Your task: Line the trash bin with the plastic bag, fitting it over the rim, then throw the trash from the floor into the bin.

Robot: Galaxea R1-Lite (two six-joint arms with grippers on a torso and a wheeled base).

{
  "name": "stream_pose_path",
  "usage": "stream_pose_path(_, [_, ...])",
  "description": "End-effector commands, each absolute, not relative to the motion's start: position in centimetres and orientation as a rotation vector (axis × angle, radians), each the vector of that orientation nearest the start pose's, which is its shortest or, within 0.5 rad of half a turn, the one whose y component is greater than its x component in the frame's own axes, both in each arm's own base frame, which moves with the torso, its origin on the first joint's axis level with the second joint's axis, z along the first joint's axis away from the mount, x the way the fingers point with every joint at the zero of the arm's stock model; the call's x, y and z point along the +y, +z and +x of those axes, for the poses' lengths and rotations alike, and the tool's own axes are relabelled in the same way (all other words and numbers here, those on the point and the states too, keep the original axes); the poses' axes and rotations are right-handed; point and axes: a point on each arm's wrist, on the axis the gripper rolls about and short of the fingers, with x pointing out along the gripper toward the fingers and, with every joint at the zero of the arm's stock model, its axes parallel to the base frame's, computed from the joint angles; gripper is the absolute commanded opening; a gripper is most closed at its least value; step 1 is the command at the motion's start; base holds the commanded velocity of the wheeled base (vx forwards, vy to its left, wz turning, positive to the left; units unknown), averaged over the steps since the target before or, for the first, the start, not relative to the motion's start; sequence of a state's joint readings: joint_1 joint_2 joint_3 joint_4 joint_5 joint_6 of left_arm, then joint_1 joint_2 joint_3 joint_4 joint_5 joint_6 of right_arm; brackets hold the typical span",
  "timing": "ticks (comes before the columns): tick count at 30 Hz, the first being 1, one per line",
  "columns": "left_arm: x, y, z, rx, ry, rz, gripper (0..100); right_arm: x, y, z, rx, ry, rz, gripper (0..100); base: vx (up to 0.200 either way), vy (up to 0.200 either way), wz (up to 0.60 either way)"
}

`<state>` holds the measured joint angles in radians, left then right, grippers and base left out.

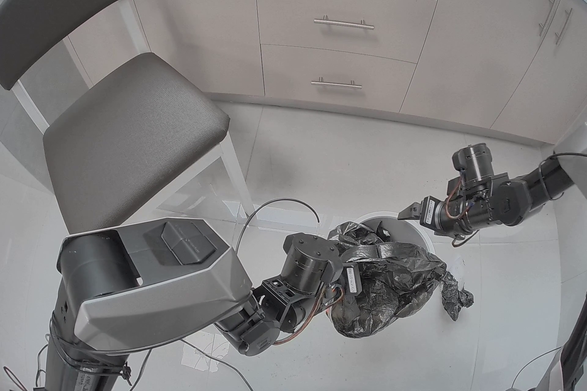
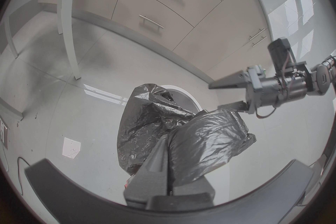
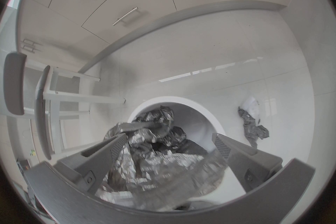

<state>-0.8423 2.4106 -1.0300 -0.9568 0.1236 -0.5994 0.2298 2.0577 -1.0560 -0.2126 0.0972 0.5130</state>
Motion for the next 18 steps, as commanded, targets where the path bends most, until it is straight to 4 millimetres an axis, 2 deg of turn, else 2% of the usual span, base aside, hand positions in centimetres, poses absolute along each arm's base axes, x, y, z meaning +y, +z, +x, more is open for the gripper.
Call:
stream_pose_path(1, [-31.3, 0.0, 28.5, 0.579, -0.561, -0.365, 0, 6.7, 10.6, 30.9, 0.851, 0.131, 0.335, 100, 0.0, 0.0, 0.0])
stream_pose_path(3, [-31.3, 0.0, 28.5, 0.581, -0.56, -0.366, 0, 6.4, 9.7, 29.3, 0.881, 0.143, 0.258, 100, 0.0, 0.0, 0.0])
stream_pose_path(4, [-31.3, 0.0, 28.5, 0.581, -0.56, -0.366, 0, 6.3, 9.6, 29.2, 0.883, 0.145, 0.249, 100, 0.0, 0.0, 0.0])
stream_pose_path(10, [-30.8, 0.2, 28.7, 0.555, -0.556, -0.388, 0, 5.7, 10.4, 26.0, 0.812, 0.178, 0.188, 100, 0.0, 0.0, 0.0])
stream_pose_path(12, [-30.7, 0.2, 28.6, 0.556, -0.556, -0.388, 0, 5.6, 10.3, 25.4, 0.817, 0.191, 0.154, 100, 0.0, 0.0, 0.0])
stream_pose_path(15, [-30.7, 0.0, 28.6, 0.555, -0.558, -0.388, 0, 5.3, 9.8, 23.3, 0.834, 0.231, 0.058, 100, 0.0, 0.0, 0.0])
stream_pose_path(18, [-30.7, 0.1, 28.6, 0.553, -0.559, -0.389, 0, 5.2, 9.4, 22.6, 0.85, 0.236, 0.047, 100, 0.0, 0.0, 0.0])
